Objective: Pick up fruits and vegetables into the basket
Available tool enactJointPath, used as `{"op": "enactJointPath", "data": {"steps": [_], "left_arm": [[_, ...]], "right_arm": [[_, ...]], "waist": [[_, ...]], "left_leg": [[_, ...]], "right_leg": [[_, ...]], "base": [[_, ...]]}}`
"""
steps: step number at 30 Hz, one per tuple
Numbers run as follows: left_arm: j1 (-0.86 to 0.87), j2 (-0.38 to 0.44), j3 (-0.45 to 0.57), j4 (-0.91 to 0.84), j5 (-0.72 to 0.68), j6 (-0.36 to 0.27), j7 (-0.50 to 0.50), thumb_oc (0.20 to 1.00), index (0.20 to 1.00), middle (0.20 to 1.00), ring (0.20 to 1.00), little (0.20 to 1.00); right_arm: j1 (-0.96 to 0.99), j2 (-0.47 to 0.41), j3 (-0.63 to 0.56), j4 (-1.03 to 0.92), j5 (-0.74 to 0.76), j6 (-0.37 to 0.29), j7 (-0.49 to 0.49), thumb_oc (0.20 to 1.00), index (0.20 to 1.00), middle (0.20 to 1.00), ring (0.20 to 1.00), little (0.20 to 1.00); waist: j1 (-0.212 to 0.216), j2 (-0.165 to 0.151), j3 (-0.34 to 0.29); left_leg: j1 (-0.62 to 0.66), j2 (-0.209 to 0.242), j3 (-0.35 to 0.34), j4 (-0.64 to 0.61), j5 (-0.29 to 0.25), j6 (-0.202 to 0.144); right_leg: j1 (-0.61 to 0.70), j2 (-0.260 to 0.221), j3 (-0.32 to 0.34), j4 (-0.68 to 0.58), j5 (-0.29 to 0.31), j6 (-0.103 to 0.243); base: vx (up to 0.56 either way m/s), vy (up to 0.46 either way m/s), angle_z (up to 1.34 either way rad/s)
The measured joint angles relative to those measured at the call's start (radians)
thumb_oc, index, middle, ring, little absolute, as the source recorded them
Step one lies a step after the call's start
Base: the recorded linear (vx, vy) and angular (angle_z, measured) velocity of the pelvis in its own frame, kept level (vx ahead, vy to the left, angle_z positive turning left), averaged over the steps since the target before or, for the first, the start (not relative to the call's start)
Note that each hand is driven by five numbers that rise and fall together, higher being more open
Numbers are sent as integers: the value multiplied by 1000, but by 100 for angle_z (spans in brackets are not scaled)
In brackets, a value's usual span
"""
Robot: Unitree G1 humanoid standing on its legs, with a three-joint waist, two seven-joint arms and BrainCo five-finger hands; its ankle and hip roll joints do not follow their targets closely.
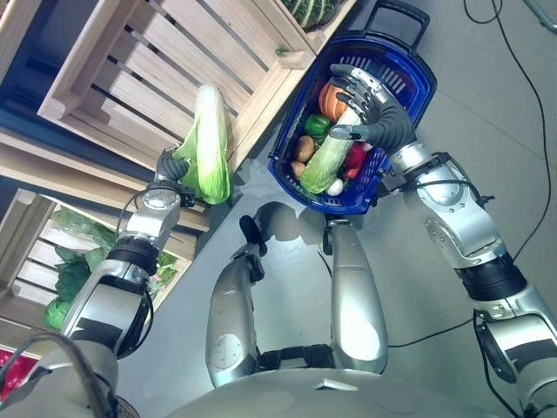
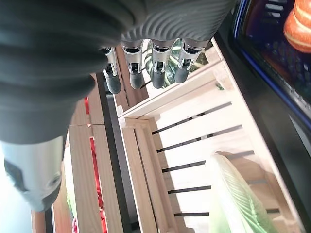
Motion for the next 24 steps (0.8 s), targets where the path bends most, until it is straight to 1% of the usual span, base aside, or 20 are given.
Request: {"op": "enactJointPath", "data": {"steps": [5, 9, 11, 12, 13, 14, 15, 16, 20, 22, 24], "left_arm": [[2, 0, -1, -12, 8, -13, -12, 200, 200, 200, 200, 200], [0, 1, -1, -12, 67, -7, 0, 200, 200, 200, 200, 200], [-1, 1, -2, -11, 80, 5, 17, 200, 200, 200, 200, 200], [-5, 1, -2, -9, 87, 20, 29, 216, 216, 216, 216, 216], [-11, 1, -2, -7, 97, 34, 39, 319, 319, 319, 319, 319], [-21, 1, -2, 0, 99, 46, 41, 495, 495, 495, 495, 495], [-31, 1, -2, 4, 100, 59, 45, 765, 765, 765, 765, 765], [-43, 1, -5, 14, 105, 70, 53, 1000, 1000, 1000, 1000, 1000], [-113, 4, -34, 65, 115, 110, 69, 1000, 1000, 1000, 1000, 1000], [-142, 4, -39, 81, 115, 145, 77, 1000, 1000, 1000, 1000, 1000], [-155, 4, -41, 89, 115, 169, 78, 1000, 1000, 1000, 1000, 1000]], "right_arm": [[-12, 38, 22, 2, 64, 18, -26, 1000, 1000, 1000, 1000, 1000], [-22, 60, 27, 5, 95, 18, -45, 1000, 1000, 1000, 1000, 1000], [-32, 72, 33, 7, 106, 18, -57, 1000, 1000, 1000, 1000, 1000], [-33, 73, 39, 9, 114, 18, -63, 1000, 1000, 1000, 1000, 1000], [-34, 73, 45, 11, 115, 18, -67, 1000, 1000, 1000, 1000, 1000], [-37, 73, 53, 18, 125, 18, -73, 1000, 1000, 1000, 1000, 1000], [-42, 73, 61, 27, 133, 18, -81, 1000, 1000, 1000, 1000, 1000], [-50, 74, 70, 41, 134, 19, -85, 1000, 1000, 1000, 1000, 1000], [-62, 72, 74, 63, 162, 20, -101, 1000, 1000, 1000, 1000, 1000], [-63, 73, 75, 75, 175, 20, -103, 1000, 1000, 1000, 1000, 1000], [-62, 70, 78, 92, 183, 20, -104, 1000, 1000, 1000, 1000, 1000]], "waist": [[8, 2, 1], [26, 2, 1], [32, 1, 2], [32, 1, 2], [32, 0, 3], [35, -1, 3], [36, -1, 3], [35, -2, 3], [31, -5, 5], [16, -8, 7], [9, -12, 9]], "left_leg": [[26, 8, -11, 1, 0, -1], [35, 13, -14, 2, 2, -2], [33, 13, -19, 4, 2, -2], [33, 13, -25, 6, 2, -2], [33, 13, -29, 8, 2, -2], [33, 14, -31, 10, 2, -2], [32, 14, -30, 13, 1, -2], [30, 15, -30, 16, 0, -2], [13, 18, -26, 25, -10, -4], [-2, 25, -24, 41, -11, -1], [-6, 33, -21, 53, -21, -6]], "right_leg": [[46, 0, -22, -14, 1, -1], [61, 1, -32, -14, -1, -4], [64, 0, -38, -12, -2, -4], [68, 0, -41, -12, -2, -5], [71, 0, -44, -13, -3, -6], [73, 0, -46, -13, -3, -6], [73, 0, -45, -13, -3, -6], [72, 0, -45, -13, -3, -6], [56, 1, -40, -10, -5, -8], [46, 7, -39, -10, -2, -5], [43, 15, -33, -12, -2, -6]], "base": [[15, -57, 7], [15, -52, 6], [24, -45, 8], [8, -26, 11], [-1, -11, 10], [-3, -7, 5], [75, 1, 1], [74, 2, -1], [18, 0, 0], [-5, -14, -7], [-6, -15, -15]]}}
